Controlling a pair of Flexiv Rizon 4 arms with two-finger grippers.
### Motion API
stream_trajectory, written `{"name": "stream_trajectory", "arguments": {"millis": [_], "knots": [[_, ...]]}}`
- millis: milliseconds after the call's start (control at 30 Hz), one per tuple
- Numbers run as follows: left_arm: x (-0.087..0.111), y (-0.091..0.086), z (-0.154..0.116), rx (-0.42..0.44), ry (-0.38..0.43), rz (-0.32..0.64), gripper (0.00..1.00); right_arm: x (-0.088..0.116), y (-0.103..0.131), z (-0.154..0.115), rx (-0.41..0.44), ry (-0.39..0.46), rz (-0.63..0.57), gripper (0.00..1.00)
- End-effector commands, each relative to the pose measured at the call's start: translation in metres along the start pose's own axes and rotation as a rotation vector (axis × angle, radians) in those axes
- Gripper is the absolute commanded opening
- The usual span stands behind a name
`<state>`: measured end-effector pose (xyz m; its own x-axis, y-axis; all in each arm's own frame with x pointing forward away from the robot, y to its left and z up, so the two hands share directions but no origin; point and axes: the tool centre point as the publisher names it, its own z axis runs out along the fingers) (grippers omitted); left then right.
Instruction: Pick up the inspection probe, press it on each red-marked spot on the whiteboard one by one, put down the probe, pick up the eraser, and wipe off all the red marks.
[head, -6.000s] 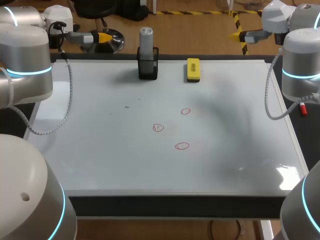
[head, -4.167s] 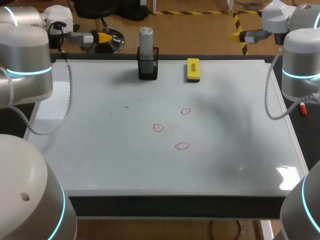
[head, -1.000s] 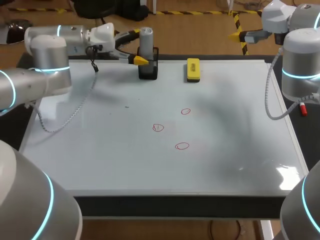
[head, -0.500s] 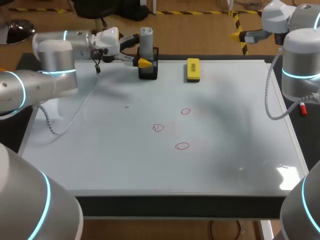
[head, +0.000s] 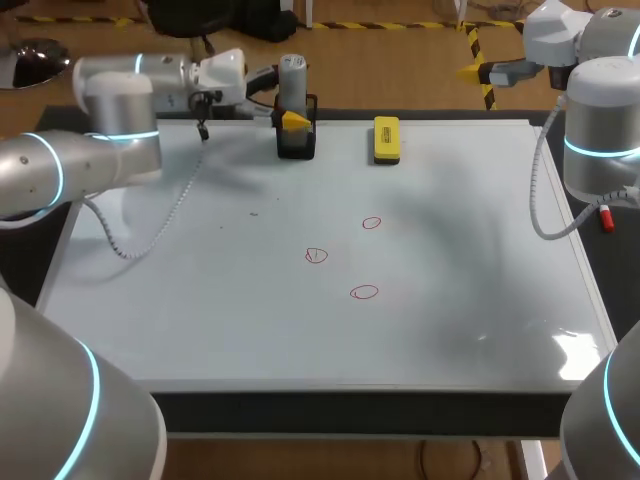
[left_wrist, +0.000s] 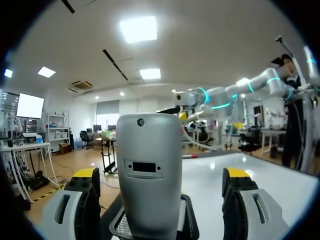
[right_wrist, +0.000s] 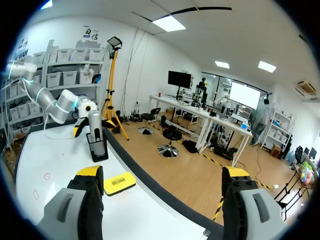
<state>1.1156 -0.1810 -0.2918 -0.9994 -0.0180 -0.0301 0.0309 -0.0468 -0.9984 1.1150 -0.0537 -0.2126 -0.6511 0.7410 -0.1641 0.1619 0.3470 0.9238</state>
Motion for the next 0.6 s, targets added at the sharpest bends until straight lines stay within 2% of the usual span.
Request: {"name": "stream_trajectory", "arguments": {"millis": [33,167,233,300,367,400,500,600], "knots": [[-0.0032,0.0005,0.0009,-0.001,0.003,-0.002,1.00,-0.0004,0.0003,0.0002,0.002,0.001,0.000,1.00],[-0.0035,-0.0003,0.0010,-0.009,0.006,-0.005,0.99,-0.0004,0.0003,0.0002,0.002,0.001,0.000,1.00],[-0.0030,-0.0008,0.0015,-0.008,0.004,-0.005,0.95,-0.0004,0.0003,0.0002,0.002,0.001,0.000,1.00],[-0.0031,-0.0001,0.0015,-0.005,0.001,-0.007,0.75,-0.0004,0.0003,0.0002,0.002,0.001,0.000,1.00],[-0.0033,0.0019,0.0012,-0.008,0.001,-0.011,0.48,-0.0004,0.0003,0.0002,0.002,0.001,0.000,1.00],[-0.0014,0.0017,0.0025,-0.008,-0.001,-0.013,0.40,-0.0004,0.0003,0.0002,0.002,0.001,0.000,1.00],[0.0004,0.0018,0.0028,-0.007,-0.008,-0.017,0.00,-0.0004,0.0003,0.0002,0.002,0.001,0.000,1.00],[0.0018,0.0027,0.0021,-0.008,-0.012,-0.018,0.00,-0.0004,0.0003,0.0002,0.002,0.001,0.000,1.00]]}}
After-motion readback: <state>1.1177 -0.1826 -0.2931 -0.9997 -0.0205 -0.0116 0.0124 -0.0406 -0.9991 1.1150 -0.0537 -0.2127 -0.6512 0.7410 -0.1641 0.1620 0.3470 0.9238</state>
